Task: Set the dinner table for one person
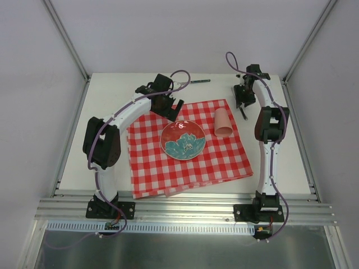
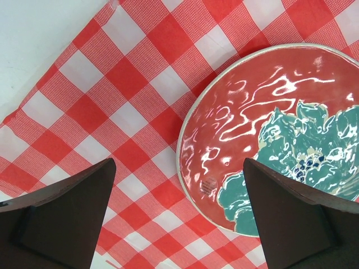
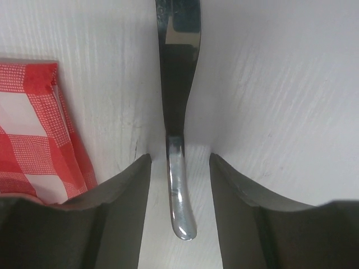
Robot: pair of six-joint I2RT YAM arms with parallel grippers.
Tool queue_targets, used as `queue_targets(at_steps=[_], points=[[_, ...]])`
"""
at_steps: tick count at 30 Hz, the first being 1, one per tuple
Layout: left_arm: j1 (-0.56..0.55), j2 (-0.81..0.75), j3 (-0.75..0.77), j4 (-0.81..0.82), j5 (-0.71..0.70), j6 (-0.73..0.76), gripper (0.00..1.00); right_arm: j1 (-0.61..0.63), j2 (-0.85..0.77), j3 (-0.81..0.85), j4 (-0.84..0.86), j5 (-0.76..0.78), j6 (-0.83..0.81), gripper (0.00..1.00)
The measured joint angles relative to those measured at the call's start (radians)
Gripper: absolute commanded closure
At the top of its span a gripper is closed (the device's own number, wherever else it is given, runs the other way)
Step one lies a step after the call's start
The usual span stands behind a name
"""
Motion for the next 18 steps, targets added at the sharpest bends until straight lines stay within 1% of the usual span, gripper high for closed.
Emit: queue_targets(at_steps=[2,3,7,9,10,18], points=[[0.0,0.0,0.001,0.0,0.0,0.0,0.01,0.0,0.0,0.0,0.0,0.007,-0.003,0.61],[0.0,0.0,0.002,0.0,0.0,0.0,0.01,0.0,0.0,-0.001,0.002,0.011,-0.006,0.68],[0.0,0.0,0.005,0.0,0.0,-0.001,0.01,-0.002,0.0,-0.003,0.002,0.019,-0.017,0.79],[0.0,0.0,0.007,0.001,0.0,-0.001,0.01,-0.003,0.0,-0.004,0.002,0.018,-0.021,0.95],[0.0,0.0,0.009,0.0,0.0,-0.001,0.01,-0.003,0.0,-0.005,0.002,0.017,-0.024,1.0],[0.0,0.0,0.012,0.001,0.0,0.0,0.01,-0.005,-0.007,-0.02,0.012,0.006,-0.031,1.0]])
